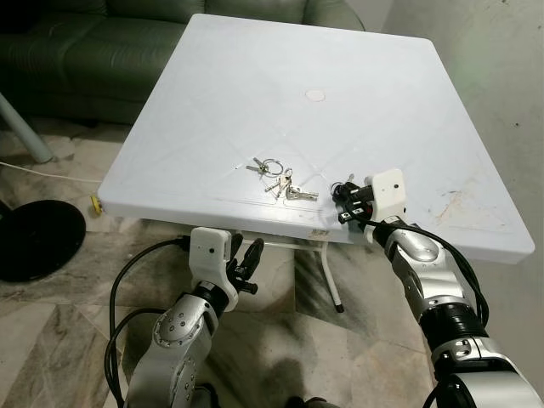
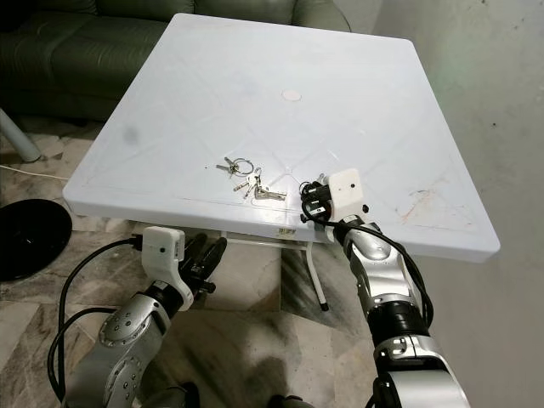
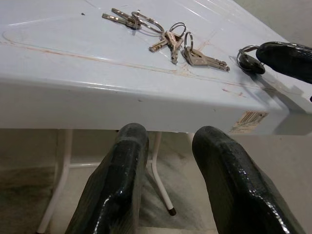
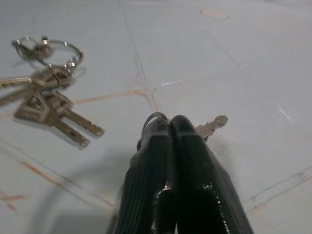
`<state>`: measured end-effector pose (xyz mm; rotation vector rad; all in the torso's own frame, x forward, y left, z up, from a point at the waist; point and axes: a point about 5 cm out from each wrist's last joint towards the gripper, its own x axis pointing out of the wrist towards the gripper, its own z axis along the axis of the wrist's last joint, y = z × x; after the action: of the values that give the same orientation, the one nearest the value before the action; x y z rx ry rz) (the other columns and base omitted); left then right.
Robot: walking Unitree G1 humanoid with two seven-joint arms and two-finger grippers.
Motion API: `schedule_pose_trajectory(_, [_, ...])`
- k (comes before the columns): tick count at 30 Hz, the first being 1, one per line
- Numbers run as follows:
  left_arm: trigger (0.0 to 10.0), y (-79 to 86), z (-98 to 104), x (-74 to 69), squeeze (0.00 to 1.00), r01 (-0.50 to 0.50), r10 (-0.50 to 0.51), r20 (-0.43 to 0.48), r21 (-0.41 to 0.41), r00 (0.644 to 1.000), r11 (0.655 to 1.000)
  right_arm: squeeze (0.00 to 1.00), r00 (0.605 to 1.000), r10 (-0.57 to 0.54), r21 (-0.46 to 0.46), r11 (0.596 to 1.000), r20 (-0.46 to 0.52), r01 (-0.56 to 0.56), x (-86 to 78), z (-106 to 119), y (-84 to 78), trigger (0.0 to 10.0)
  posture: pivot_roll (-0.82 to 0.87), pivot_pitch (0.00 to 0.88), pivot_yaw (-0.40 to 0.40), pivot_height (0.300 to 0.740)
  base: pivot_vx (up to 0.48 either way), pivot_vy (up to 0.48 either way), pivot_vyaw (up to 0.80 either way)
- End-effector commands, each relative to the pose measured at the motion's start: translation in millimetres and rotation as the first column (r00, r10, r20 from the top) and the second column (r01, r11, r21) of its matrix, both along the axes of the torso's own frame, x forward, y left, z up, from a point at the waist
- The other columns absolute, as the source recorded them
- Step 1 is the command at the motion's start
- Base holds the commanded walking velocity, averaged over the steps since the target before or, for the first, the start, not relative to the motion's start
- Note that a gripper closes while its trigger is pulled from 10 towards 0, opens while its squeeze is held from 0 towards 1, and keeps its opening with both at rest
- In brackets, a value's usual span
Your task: Hang keys on a hook
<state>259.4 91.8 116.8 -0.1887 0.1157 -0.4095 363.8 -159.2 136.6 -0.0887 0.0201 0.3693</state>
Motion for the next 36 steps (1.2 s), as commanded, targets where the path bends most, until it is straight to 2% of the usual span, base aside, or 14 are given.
schedule_pose_trajectory(1, [10.0, -0.4, 1.8, 0.0, 0.0, -0.004, 0.004, 0.002, -0.006, 1.0, 1.0, 0.0, 1.0, 0.009, 0.039, 0.999, 0.001, -0.009, -2.0, 1.6, -0.9, 8.3, 0.16, 0.188, -0.103, 0.736, 0.0, 0.0, 0.0])
schedule_pose_trajectory(2, [10.0, -0.4, 2.0, 0.3, 0.0, -0.005, 0.005, 0.004, -0.005, 1.0, 1.0, 0.0, 1.0, 0.005, 0.058, 0.998, -0.017, -0.004, -1.3, 1.2, -0.8, 10.0, 0.16, 0.188, -0.103, 0.736, 0.0, 0.0, 0.0])
schedule_pose_trajectory(3, [10.0, -0.2, 1.9, 0.6, 0.0, -0.005, 0.005, 0.004, -0.005, 1.0, 1.0, 0.0, 0.999, 0.003, 0.07, 0.998, -0.032, 0.0, -0.7, 0.5, -0.7, 10.0, 0.16, 0.182, -0.102, 0.736, 0.0, 0.0, 0.0])
schedule_pose_trajectory(5, [10.0, -0.4, 2.1, 2.3, 0.0, -0.007, 0.007, 0.006, -0.005, 1.0, 1.0, 0.0, 0.999, 0.024, 0.188, 0.982, -0.043, -0.015, -0.4, 4.1, 0.6, 10.0, 0.15, 0.174, -0.1, 0.736, 0.0, 0.0, 0.0])
schedule_pose_trajectory(8, [10.0, -1.8, 3.8, 7.7, 0.0, -0.009, 0.009, 0.015, -0.006, 1.0, 1.0, 0.0, 0.997, 0.059, 0.358, 0.931, 0.047, -0.072, -4.8, 19.1, 0.9, 10.0, 0.15, 0.161, -0.098, 0.736, 0.0, 0.0, 0.0])
schedule_pose_trajectory(12, [10.0, -3.8, 6.6, 14.4, 0.0, -0.003, 0.004, 0.032, -0.009, 0.999, 1.0, 0.0, 0.994, 0.034, 0.431, 0.899, 0.101, -0.074, -8.1, 32.0, -4.2, 10.0, 0.14, 0.134, -0.094, 0.736, 0.0, 0.0, 0.0])
schedule_pose_trajectory(21, [10.0, -8.3, 13.3, 30.7, 0.0, 0.004, -0.003, 0.073, -0.015, 0.997, 1.0, 0.0, 0.991, -0.031, 0.487, 0.873, 0.128, -0.035, -9.4, 43.7, -14.8, 10.0, 0.12, 0.068, -0.091, 0.736, 0.0, 0.0, 0.0])
schedule_pose_trajectory(23, [10.0, -8.0, 17.5, 36.5, 0.0, -0.002, 0.004, 0.091, -0.016, 0.996, 1.0, 0.0, 0.989, -0.063, 0.522, 0.853, 0.137, -0.018, -9.1, 48.9, -18.0, 10.0, 0.12, 0.053, -0.091, 0.736, 0.0, 0.0, 0.0])
schedule_pose_trajectory(27, [10.0, -7.4, 19.0, 40.5, 0.0, -0.006, 0.008, 0.101, -0.015, 0.995, 1.0, 0.0, 0.987, -0.076, 0.526, 0.85, 0.143, -0.011, -9.0, 51.5, -19.7, 10.0, 0.12, 0.029, -0.092, 0.736, 0.0, 0.0, 0.0])
schedule_pose_trajectory(29, [10.0, -3.3, 25.7, 49.1, 0.0, -0.027, 0.029, 0.125, -0.024, 0.992, 0.999, 0.0, 0.976, -0.114, 0.534, 0.845, 0.187, -0.004, -11.1, 62.9, -23.7, 10.0, 0.12, 0.011, -0.091, 0.736, 0.0, 0.0, 0.0])
schedule_pose_trajectory(31, [10.0, 2.4, 38.2, 61.7, 0.0, -0.057, 0.064, 0.163, -0.051, 0.984, 0.997, 0.0, 0.951, -0.183, 0.509, 0.86, 0.251, 0.031, -14.0, 78.4, -30.3, 10.0, 0.12, 0.006, -0.092, 0.736, 0.0, 0.0, 0.0])
schedule_pose_trajectory(33, [10.0, 3.0, 40.8, 64.1, 0.0, -0.061, 0.07, 0.172, -0.057, 0.983, 0.997, 0.0, 0.946, -0.192, 0.494, 0.869, 0.262, 0.039, -14.2, 80.2, -31.0, 10.0, 0.11, 0.001, -0.09, 0.736, 0.0, 0.0, 0.0])
schedule_pose_trajectory(34, [10.0, 4.5, 47.4, 68.0, 0.0, -0.07, 0.083, 0.193, -0.072, 0.978, 0.995, 0.0, 0.932, -0.206, 0.452, 0.891, 0.298, 0.052, -16.5, 84.5, -31.7, 10.0, 0.11, 0.001, -0.09, 0.736, 0.0, 0.0, 0.0])
schedule_pose_trajectory(36, [10.0, 5.4, 50.7, 69.8, 0.0, -0.077, 0.092, 0.199, -0.082, 0.976, 0.994, 0.0, 0.928, -0.213, 0.443, 0.895, 0.307, 0.058, -17.8, 86.1, -31.9, 10.0, 0.11, 0.0, -0.087, 0.736, 0.0, 0.0, 0.0])
